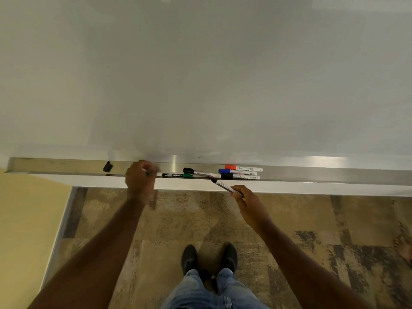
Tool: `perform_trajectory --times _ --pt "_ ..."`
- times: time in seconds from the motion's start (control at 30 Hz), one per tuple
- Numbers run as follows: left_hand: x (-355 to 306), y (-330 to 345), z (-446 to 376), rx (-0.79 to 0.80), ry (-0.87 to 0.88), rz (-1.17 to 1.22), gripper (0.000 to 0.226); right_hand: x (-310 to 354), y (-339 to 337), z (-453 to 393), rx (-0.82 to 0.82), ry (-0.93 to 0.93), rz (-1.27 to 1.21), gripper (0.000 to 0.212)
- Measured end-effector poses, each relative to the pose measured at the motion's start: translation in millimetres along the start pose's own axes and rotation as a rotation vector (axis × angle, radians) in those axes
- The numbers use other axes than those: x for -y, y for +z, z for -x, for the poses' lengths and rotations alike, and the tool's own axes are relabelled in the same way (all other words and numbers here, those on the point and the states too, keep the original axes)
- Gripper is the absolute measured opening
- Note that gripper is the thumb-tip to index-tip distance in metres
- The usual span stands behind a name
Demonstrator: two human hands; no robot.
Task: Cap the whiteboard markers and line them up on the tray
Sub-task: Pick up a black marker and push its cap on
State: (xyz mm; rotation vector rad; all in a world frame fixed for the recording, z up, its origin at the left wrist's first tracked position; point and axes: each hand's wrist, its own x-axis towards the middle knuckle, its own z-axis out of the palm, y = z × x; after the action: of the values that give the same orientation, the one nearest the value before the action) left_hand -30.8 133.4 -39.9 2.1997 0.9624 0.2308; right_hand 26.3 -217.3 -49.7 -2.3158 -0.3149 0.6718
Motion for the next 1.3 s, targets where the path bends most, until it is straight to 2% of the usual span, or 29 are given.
perform_trajectory --times 0.13,0.2,0.33,0.53,0.73,0.83,1.0,1.13,1.3 --pt "35.3 -33.4 -20.6 -0.153 -0.173 -0.061 0.032 2.1 1.9 2.1 -0.004 0.003 -0.012 0.027" --pt "49.3 -48.0 -32.1 -0.201 -0.261 -0.112 0.037 3.3 2.5 2.9 -0.009 0.004 -0.016 0.028" --pt "70.5 -69.4 -57.5 -0.144 -0.388 -0.219 0.046 5.3 4.2 3.9 0.001 0.007 -0.025 0.028" --pt "80.4 -71.7 -72.0 0.009 -0.274 -0.489 0.033 8.9 2.5 5.2 -0.011 -0.007 -0.028 0.028" --pt "85.7 -67.5 -79.7 0.036 -0.182 -0.527 0.022 11.6 -0.7 8.3 -0.031 -0.007 -0.041 0.029" --pt "82.0 -66.9 -78.7 -0.001 -0.176 -0.458 0.025 14.1 -0.3 9.7 -0.039 0.002 -0.046 0.028" --pt "59.7 -57.7 -48.5 0.003 -0.143 -0.208 0.024 17.3 3.0 11.2 -0.038 0.012 -0.047 0.028" --pt "30.6 -43.9 -10.8 0.197 -0.083 0.171 0.022 23.9 6.8 10.4 -0.042 0.023 -0.047 0.028" --pt "-0.3 -20.2 27.9 0.384 -0.008 0.314 0.018 32.3 8.5 10.5 -0.025 -0.004 -0.064 0.026"
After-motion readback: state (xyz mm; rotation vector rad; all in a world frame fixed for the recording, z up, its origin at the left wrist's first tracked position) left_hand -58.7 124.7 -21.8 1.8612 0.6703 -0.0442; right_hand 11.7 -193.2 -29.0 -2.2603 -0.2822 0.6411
